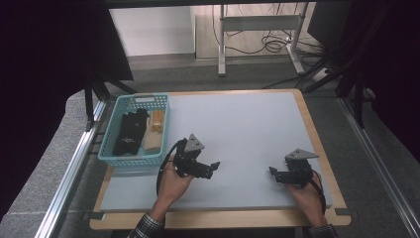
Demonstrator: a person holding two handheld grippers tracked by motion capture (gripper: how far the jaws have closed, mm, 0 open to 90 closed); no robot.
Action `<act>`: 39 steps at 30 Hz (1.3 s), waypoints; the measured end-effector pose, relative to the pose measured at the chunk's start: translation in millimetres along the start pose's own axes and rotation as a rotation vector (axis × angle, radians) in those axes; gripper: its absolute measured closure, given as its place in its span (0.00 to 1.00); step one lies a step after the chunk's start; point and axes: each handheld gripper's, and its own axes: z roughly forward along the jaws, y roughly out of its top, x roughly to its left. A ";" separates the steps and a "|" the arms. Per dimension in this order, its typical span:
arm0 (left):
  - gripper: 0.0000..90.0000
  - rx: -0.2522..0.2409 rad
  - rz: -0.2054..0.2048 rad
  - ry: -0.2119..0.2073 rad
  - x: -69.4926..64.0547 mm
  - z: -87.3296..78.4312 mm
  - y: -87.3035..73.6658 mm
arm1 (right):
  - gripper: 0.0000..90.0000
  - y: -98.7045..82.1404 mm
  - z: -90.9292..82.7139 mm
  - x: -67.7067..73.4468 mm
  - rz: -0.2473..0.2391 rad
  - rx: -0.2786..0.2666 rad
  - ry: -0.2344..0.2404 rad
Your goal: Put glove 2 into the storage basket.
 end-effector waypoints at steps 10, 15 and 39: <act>0.00 0.019 0.026 -0.024 -13.3 15.1 -7.6 | 0.25 -0.1 0.1 0.1 0.000 -0.001 0.000; 0.00 0.036 0.019 -0.051 -16.3 23.9 -16.2 | 0.25 -0.1 0.2 0.1 0.000 -0.001 0.000; 0.00 0.129 0.013 -0.066 -24.7 52.0 -45.3 | 0.25 0.0 0.2 0.1 -0.001 -0.001 0.000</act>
